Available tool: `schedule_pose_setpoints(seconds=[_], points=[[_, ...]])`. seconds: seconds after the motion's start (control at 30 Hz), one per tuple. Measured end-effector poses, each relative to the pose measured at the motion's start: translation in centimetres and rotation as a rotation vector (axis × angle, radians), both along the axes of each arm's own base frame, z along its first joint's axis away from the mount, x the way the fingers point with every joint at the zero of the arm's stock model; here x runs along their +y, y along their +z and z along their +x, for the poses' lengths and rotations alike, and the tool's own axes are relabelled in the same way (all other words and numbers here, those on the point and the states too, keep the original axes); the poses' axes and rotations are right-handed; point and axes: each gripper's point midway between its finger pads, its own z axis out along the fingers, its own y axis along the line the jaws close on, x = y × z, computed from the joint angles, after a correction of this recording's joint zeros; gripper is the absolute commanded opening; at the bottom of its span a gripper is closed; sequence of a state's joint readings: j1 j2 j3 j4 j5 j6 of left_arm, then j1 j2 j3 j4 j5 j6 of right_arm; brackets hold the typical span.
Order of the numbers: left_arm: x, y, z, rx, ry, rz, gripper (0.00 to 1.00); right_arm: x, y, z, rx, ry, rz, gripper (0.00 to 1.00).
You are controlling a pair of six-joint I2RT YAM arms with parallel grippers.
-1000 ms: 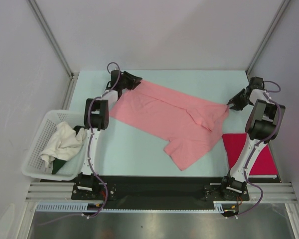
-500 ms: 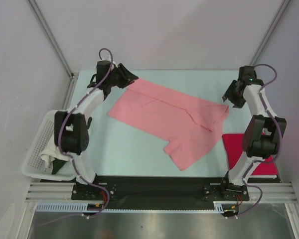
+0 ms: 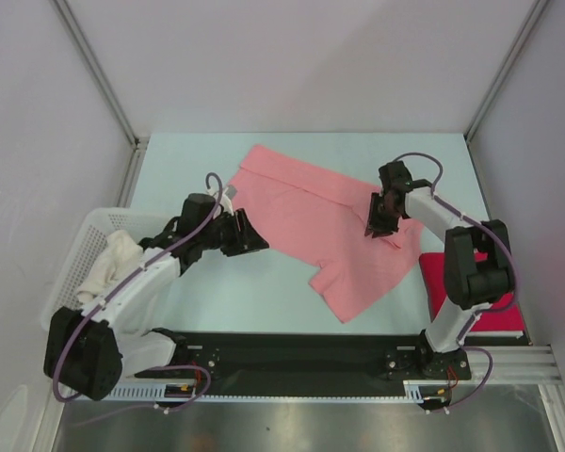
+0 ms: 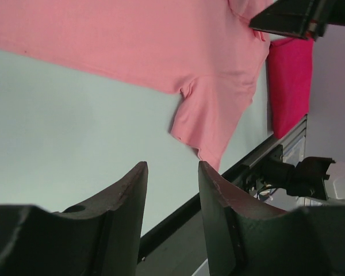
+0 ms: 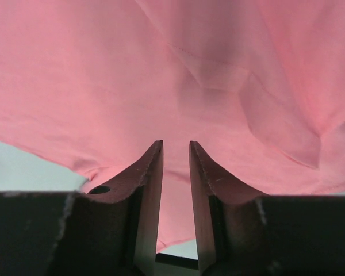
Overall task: Fold and stack the t-shirts
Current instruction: Fold the tshirt
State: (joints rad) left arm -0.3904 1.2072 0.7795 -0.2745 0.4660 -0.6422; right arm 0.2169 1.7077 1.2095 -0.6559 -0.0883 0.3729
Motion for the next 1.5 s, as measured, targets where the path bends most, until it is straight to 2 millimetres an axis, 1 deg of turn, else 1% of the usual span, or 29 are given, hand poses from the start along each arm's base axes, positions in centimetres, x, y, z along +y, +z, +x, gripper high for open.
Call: schedule_pose_setpoints(seconds=[0.07, 0.13, 0.2, 0.33, 0.53, 0.67, 0.73, 0.8, 0.87, 1.0, 1.07, 1.1, 1.13, 1.2, 1.27, 1.3, 1.37, 1.43, 1.5], points=[[0.4, 0.9, -0.8, -0.027, -0.007, 0.001, 0.47, 0.4, -1.4, 0.1, 0.024, 0.009, -0.001, 0.27], [0.6, 2.0, -1.2, -0.062, -0.010, -0.005, 0.47, 0.8, -2.5, 0.3, 0.042, 0.015, -0.001, 0.27], [0.7, 2.5, -1.4, -0.080, -0.011, -0.010, 0.47, 1.0, -3.4, 0.4, 0.055, 0.015, -0.003, 0.27], [0.8, 2.1, -1.6, -0.064, -0.016, 0.001, 0.45, 1.0, -5.0, 0.9, 0.084, 0.011, -0.013, 0.28], [0.8, 1.1, -1.6, -0.026, -0.025, 0.022, 0.45, 0.0, -4.8, 3.3, 0.052, -0.028, -0.027, 0.28], [0.5, 1.0, -1.1, -0.013, -0.036, 0.026, 0.44, -1.8, -4.4, 5.1, 0.031, -0.066, -0.036, 0.29], [0.4, 1.1, -0.7, -0.011, -0.041, 0.027, 0.44, -2.8, -4.1, 6.4, 0.020, -0.086, -0.044, 0.29], [0.2, 1.2, -0.2, -0.010, -0.046, 0.027, 0.44, -4.0, -3.7, 8.2, 0.005, -0.108, -0.053, 0.30], [0.1, 1.4, 0.2, -0.010, -0.052, 0.024, 0.44, -5.0, -3.0, 10.0, -0.022, -0.122, -0.057, 0.32], [-0.1, 1.5, 0.5, -0.004, -0.064, 0.023, 0.44, -6.7, -1.1, 13.2, -0.079, -0.137, -0.069, 0.37], [-0.2, 1.3, 0.6, -0.001, -0.073, 0.024, 0.44, -7.2, 0.1, 14.7, -0.112, -0.133, -0.074, 0.43], [-0.2, 1.2, 0.6, 0.003, -0.078, 0.024, 0.44, -7.2, 0.5, 14.9, -0.122, -0.127, -0.081, 0.45], [-0.2, 1.1, 0.6, 0.005, -0.082, 0.024, 0.44, -7.1, 0.8, 14.8, -0.124, -0.115, -0.086, 0.52], [-0.2, 0.9, 0.6, 0.010, -0.084, 0.025, 0.43, -6.4, 1.2, 14.3, -0.128, -0.083, -0.101, 0.59], [-0.1, 0.9, 0.7, 0.010, -0.086, 0.024, 0.43, -5.2, 1.4, 12.8, -0.122, -0.038, -0.114, 0.58], [-0.1, 0.9, 0.7, 0.011, -0.087, 0.022, 0.43, -4.4, 1.5, 11.7, -0.114, -0.012, -0.117, 0.51], [-0.2, 1.0, 0.7, 0.013, -0.092, 0.014, 0.43, -2.8, 1.8, 9.8, -0.099, 0.021, -0.103, 0.42], [-0.3, 1.0, 0.7, 0.015, -0.101, 0.004, 0.43, -1.4, 1.9, 8.2, -0.090, 0.028, -0.055, 0.38], [-0.6, 1.0, 0.8, 0.014, -0.113, -0.010, 0.43, -1.2, 1.5, 6.5, -0.075, -0.007, -0.002, 0.35]])
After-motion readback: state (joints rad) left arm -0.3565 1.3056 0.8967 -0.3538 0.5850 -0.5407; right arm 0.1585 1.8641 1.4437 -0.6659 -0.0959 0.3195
